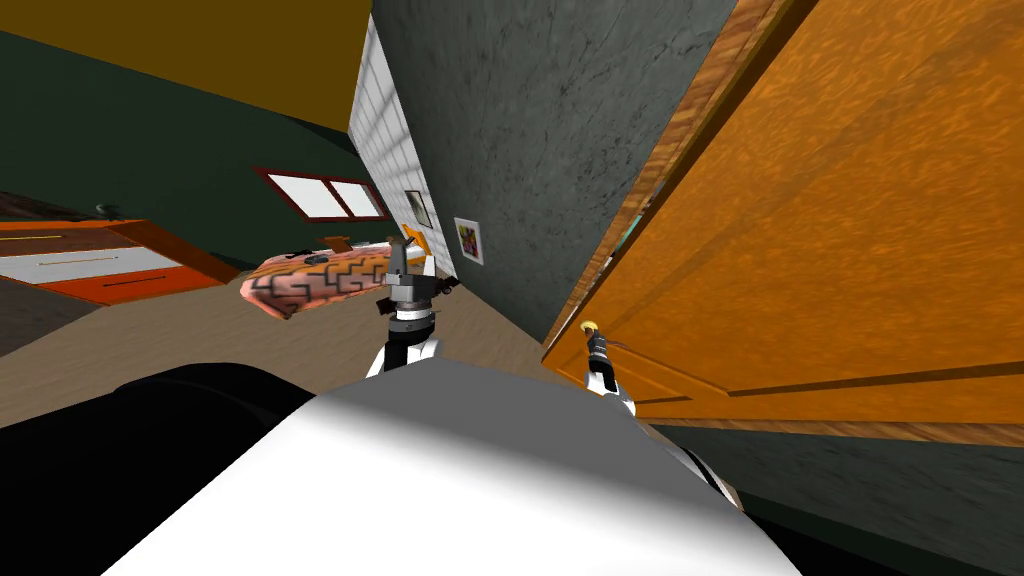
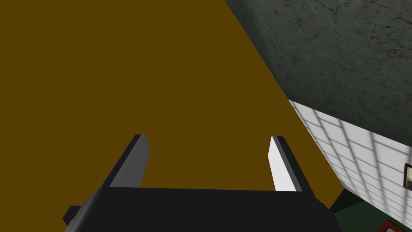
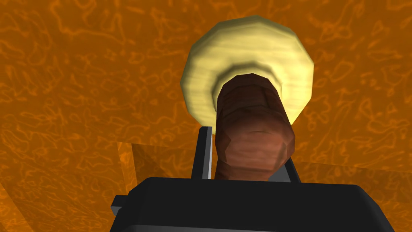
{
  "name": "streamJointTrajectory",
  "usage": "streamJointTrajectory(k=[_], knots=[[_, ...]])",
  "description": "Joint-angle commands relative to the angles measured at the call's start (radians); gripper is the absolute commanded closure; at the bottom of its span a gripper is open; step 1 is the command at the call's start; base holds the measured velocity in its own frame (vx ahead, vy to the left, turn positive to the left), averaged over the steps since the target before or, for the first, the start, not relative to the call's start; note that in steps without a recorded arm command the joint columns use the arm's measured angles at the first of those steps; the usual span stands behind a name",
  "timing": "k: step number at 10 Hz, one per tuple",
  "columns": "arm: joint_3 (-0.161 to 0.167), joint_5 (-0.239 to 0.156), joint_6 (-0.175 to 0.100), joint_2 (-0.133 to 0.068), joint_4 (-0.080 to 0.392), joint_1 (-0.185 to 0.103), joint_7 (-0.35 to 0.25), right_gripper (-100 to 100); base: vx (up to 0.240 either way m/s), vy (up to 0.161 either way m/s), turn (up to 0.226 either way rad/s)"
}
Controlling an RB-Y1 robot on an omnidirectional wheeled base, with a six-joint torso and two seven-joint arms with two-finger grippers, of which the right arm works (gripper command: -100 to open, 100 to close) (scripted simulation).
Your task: Pull the door open
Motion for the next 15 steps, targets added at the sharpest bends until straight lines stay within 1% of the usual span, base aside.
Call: streamJointTrajectory(k=[1, 2, 3, 4, 5, 7, 10, 12, 13, 14, 15], knots=[[0.018, -0.008, -0.005, -0.002, 0.003, -0.003, 0.001, 100, -0.285, -0.090, 0.163], [0.022, -0.012, -0.005, -0.004, 0.003, -0.003, 0.001, 100, -0.254, -0.087, 0.114], [0.020, -0.009, -0.005, -0.001, 0.003, -0.003, -0.001, 100, -0.111, -0.031, 0.044], [0.039, -0.002, -0.012, -0.009, 0.000, 0.007, -0.021, 100, -0.164, -0.018, 0.130], [0.043, 0.000, -0.014, -0.011, -0.001, 0.009, -0.026, 100, -0.196, -0.028, 0.117], [0.065, 0.009, -0.027, -0.029, -0.005, 0.020, -0.053, 100, -0.223, -0.015, 0.108], [0.101, 0.024, -0.049, -0.057, -0.013, 0.038, -0.099, 100, -0.247, -0.068, 0.140], [0.118, 0.032, -0.059, -0.070, -0.016, 0.046, -0.121, 100, -0.259, -0.059, 0.112], [0.114, 0.029, -0.053, -0.063, -0.014, 0.041, -0.113, 100, -0.115, -0.021, 0.033], [0.130, 0.022, -0.058, -0.066, -0.010, 0.042, -0.118, 100, -0.167, -0.028, 0.134], [0.134, 0.020, -0.059, -0.068, -0.009, 0.041, -0.118, 100, -0.205, -0.052, 0.131]])
